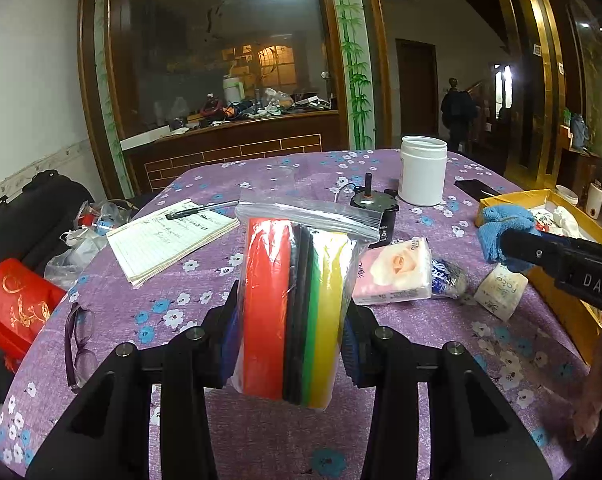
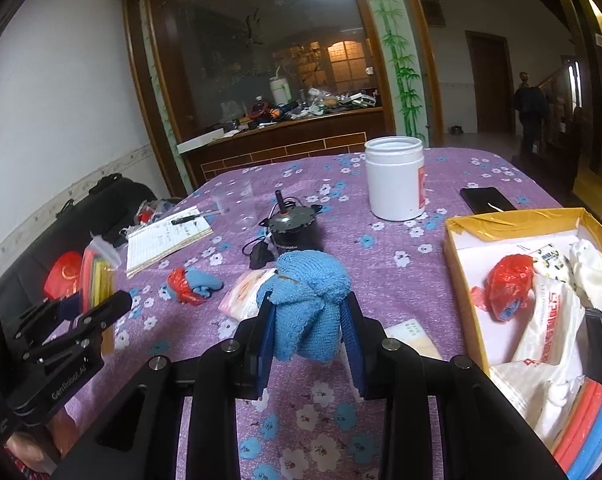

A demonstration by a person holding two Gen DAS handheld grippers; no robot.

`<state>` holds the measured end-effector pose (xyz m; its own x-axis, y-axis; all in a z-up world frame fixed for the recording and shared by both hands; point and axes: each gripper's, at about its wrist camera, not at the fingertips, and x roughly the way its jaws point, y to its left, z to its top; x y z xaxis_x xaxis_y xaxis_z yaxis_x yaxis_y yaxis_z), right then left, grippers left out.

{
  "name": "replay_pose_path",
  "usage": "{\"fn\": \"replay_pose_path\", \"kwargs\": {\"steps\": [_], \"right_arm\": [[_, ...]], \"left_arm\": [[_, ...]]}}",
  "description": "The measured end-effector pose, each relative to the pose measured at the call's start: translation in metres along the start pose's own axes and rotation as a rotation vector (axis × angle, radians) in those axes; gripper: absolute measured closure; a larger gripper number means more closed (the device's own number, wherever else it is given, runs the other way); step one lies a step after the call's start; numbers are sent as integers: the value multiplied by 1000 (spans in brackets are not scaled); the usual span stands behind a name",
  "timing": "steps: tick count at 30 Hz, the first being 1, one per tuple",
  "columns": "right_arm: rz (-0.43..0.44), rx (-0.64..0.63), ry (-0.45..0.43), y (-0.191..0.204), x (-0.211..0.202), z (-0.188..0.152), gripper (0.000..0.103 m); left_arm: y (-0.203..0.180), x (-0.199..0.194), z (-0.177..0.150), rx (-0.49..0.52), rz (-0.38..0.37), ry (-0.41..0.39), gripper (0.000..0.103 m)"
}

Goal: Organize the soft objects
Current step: 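Carry both items over the yellow box and open the right gripper to drop the towel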

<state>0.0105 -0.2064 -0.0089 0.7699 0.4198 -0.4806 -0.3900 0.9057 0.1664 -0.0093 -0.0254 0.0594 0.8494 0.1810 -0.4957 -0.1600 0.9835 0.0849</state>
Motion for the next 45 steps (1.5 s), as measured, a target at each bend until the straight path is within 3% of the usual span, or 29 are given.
{"fn": "replay_pose_path", "kwargs": {"steps": [4,10,17,23,28,30,32,37,41,45], "right_arm": [[0,13,-2,-3,0,1,71],[0,69,-22,-14,-10,7,71],[17,136,-73,-31,-35,14,71],[3,185,-129,-59,-67,28,71],[-53,204,-178,-96,-93,48,71],[-119,202,-190,-115,-97,54,70],[-193,202,-180,-134,-95,57,70],[-321,351,-80,-199,-81,49,70],[-347,417,16,-227,-69,40,70],[-363,427,87,-230,-58,33,70]], "left_arm": [[1,0,1,-10,-18,9,64],[3,8,6,-57,-113,85,64],[-27,5,21,-30,-192,137,64],[-81,-12,54,51,-281,106,64],[-149,-7,72,65,-425,136,64],[-182,0,72,85,-479,165,64],[-206,7,69,92,-517,192,64],[-248,36,52,112,-561,297,64],[-262,43,46,139,-584,333,64],[-268,40,37,176,-597,346,64]]}}
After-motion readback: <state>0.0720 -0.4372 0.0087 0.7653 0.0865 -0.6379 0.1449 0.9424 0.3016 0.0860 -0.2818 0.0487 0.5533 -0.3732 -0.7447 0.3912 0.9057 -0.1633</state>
